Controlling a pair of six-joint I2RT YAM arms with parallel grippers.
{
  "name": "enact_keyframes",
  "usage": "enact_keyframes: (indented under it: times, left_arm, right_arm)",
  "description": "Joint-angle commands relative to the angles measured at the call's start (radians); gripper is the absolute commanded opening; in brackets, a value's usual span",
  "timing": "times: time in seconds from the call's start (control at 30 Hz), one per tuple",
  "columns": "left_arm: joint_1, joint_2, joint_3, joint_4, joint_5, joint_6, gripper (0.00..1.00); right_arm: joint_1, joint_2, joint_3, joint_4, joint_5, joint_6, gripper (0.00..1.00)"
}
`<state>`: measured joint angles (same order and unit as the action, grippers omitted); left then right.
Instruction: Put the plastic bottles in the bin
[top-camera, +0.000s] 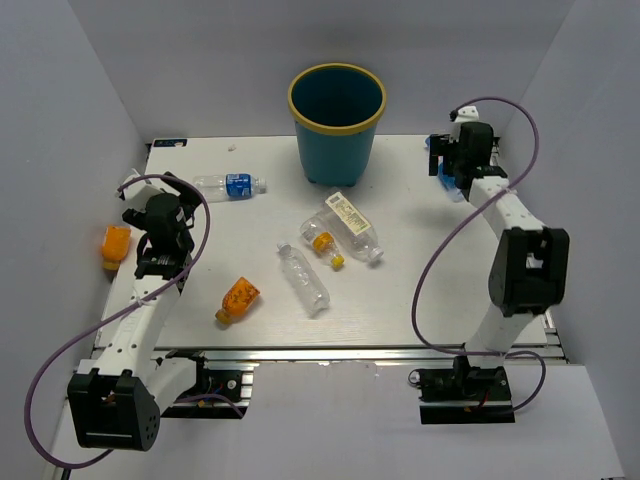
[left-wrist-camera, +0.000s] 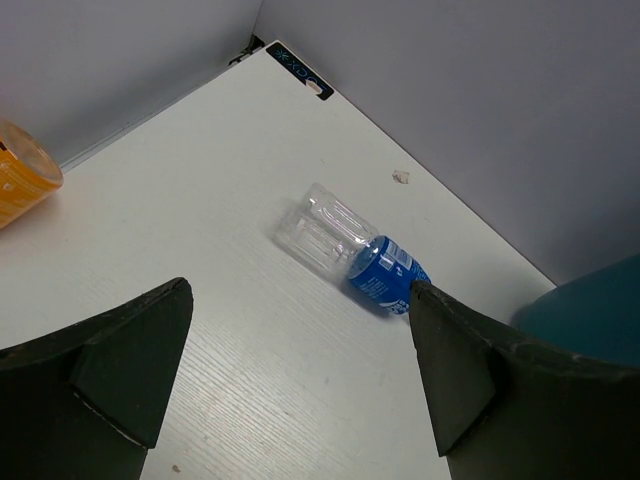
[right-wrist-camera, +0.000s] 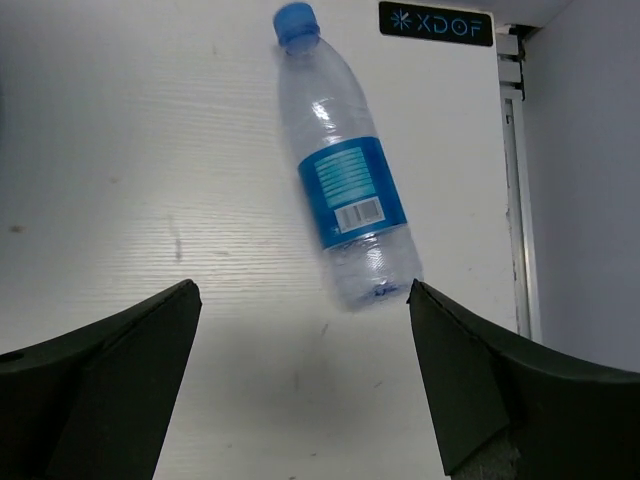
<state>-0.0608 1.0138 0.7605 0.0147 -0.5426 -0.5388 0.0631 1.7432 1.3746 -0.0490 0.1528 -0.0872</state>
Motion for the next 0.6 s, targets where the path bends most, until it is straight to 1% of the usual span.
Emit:
enact_keyframes:
  times: [0.0,0.07,0.1,0.13,0.17,0.2,0.27,0.33,0.37,0.43,0.47,0.5,0.57]
  left_arm:
    - [-0.004,-0.007,0.002,-0.005,0.000,0.016,0.98]
    - [-0.004,-0.009,-0.003,0.004,0.004,0.017,0.98]
    - [-0.004,-0.009,-0.006,0.007,0.004,0.019,0.98]
    - [-0.004,-0.007,-0.006,0.008,0.004,0.020,0.98]
    - [-0.004,-0.004,-0.004,0.007,0.004,0.022,0.98]
    - [-0.002,-0.003,-0.004,0.008,0.004,0.022,0.98]
    - [-0.004,0.005,-0.003,0.007,0.004,0.023,0.98]
    - [-0.002,0.009,0.000,0.007,0.006,0.026,0.98]
    - [-0.002,0.014,0.002,0.004,0.006,0.026,0.98]
    - [-0.004,0.019,0.003,0.002,0.009,0.028,0.98]
    - [-0.004,0.020,0.003,0.005,0.009,0.026,0.98]
    - [-0.004,0.022,0.003,0.007,0.010,0.025,0.98]
    - [-0.004,0.025,0.000,0.014,0.015,0.023,0.98]
  right_arm:
    - [-0.028,0.116,0.134,-0.109,0.070,-0.197,0.89]
    - [-0.048,0.209,0.220,-0.172,0.001,-0.200,0.89]
    - [-0.051,0.241,0.297,-0.219,-0.021,-0.204,0.89]
    - [-0.051,0.268,0.326,-0.233,-0.044,-0.209,0.89]
    - [-0.081,0.323,0.357,-0.241,-0.062,-0.210,0.89]
    - [-0.086,0.352,0.427,-0.273,-0.065,-0.218,0.89]
    - [-0.100,0.428,0.495,-0.302,-0.061,-0.223,0.89]
    - [-0.114,0.470,0.552,-0.311,-0.087,-0.242,0.89]
    - [-0.129,0.501,0.561,-0.308,-0.126,-0.250,0.89]
    - [-0.146,0.521,0.566,-0.289,-0.145,-0.256,0.89]
    - [-0.161,0.539,0.566,-0.284,-0.198,-0.261,0.89]
    - [-0.167,0.549,0.564,-0.279,-0.211,-0.266,0.89]
    - [-0.175,0.576,0.570,-0.294,-0.254,-0.288,0.89]
